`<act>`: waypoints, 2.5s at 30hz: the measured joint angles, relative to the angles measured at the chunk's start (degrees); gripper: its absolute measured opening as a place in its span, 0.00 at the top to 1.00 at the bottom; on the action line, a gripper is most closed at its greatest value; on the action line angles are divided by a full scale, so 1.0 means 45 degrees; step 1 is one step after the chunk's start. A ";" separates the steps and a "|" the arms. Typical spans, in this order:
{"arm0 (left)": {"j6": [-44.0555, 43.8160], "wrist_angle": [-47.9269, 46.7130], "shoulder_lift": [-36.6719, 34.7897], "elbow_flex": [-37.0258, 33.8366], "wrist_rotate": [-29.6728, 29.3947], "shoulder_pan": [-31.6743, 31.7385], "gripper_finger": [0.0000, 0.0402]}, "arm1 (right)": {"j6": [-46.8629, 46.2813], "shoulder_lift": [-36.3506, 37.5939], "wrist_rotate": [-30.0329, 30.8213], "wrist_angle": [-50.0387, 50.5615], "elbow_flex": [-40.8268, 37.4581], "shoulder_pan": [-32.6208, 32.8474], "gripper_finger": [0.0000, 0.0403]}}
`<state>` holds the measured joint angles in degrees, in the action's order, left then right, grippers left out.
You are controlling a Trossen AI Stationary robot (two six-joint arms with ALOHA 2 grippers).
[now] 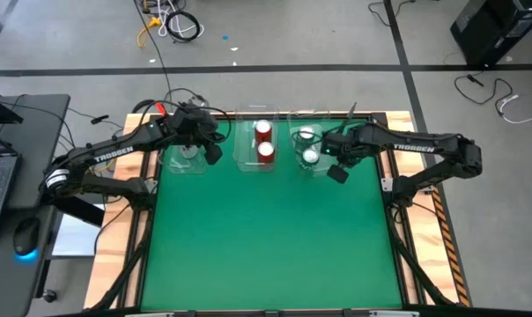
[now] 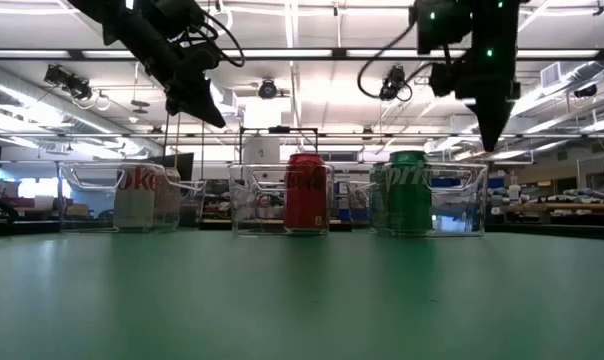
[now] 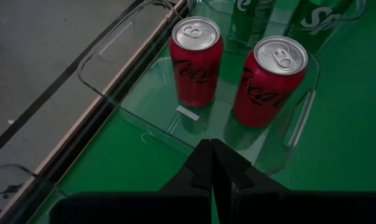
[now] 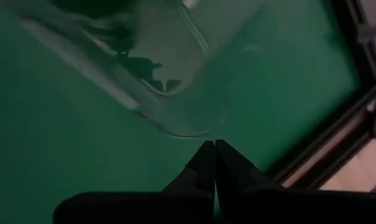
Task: Sort soda cans
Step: Move the bottom right transparent bin to the right of the middle transparent bin, then adjust the left transparent bin
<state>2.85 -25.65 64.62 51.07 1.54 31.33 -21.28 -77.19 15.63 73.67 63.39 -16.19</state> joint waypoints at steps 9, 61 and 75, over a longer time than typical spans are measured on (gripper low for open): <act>0.0025 0.0000 0.0000 0.0000 0.0000 0.0000 1.00 | 0.0899 0.0011 -0.1586 -0.1700 -0.1511 -0.1494 1.00; -0.3101 -0.1398 0.3490 0.0000 -0.1876 0.1834 1.00 | 0.2438 0.0777 -0.3058 -0.4362 -0.1742 -0.0261 1.00; -0.2290 -0.0254 0.3531 0.0005 -0.1506 0.1851 1.00 | 0.2465 0.0777 -0.2864 -0.4357 -0.1742 -0.0261 1.00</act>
<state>-7.46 -26.79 80.51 51.09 -5.23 39.66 -10.18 -73.69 2.74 54.06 55.55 -17.37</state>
